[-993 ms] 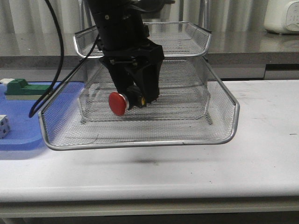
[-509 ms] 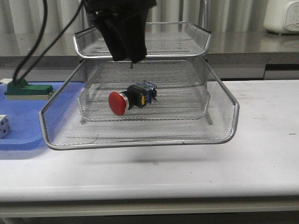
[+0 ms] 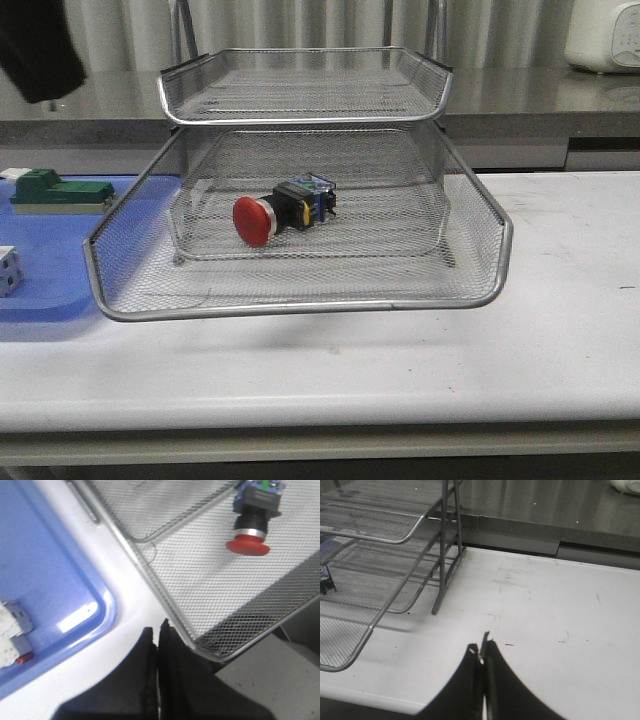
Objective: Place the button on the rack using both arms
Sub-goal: 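Open the left gripper to drop the switch onto the tier, then withdraw the left gripper back toward the tray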
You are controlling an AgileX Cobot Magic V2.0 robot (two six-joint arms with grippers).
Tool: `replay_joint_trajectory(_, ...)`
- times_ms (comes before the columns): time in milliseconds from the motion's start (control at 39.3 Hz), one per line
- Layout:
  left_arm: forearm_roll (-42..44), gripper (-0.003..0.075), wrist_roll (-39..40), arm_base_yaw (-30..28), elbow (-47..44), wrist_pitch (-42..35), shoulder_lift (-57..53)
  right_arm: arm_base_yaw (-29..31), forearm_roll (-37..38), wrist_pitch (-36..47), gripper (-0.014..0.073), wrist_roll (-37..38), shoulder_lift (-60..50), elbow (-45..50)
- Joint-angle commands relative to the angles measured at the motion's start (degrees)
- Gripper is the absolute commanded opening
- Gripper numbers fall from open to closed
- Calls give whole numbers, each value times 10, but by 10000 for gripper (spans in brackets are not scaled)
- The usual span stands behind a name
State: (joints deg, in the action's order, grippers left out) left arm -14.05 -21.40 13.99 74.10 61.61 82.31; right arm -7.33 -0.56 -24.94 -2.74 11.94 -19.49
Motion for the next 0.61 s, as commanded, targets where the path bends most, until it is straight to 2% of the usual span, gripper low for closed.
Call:
replay_joint_trajectory(0,-31,-19,7,-45,-66,-90,-84,0,6,47,-110,-2,5,-14)
replay_joint_trajectory(153,-34,-19,7,-91,-197,-199,-196,0,6,47,-110,-2,5,-14)
replay_joint_trajectory(331,-34,-19,7,-100,-347,-324,-358,0,6,47,-110,-2,5,-14)
replay_joint_trajectory(586,-34,-19,7,-100,-475,-406,-584,0,6,47,-110,-2,5,-14)
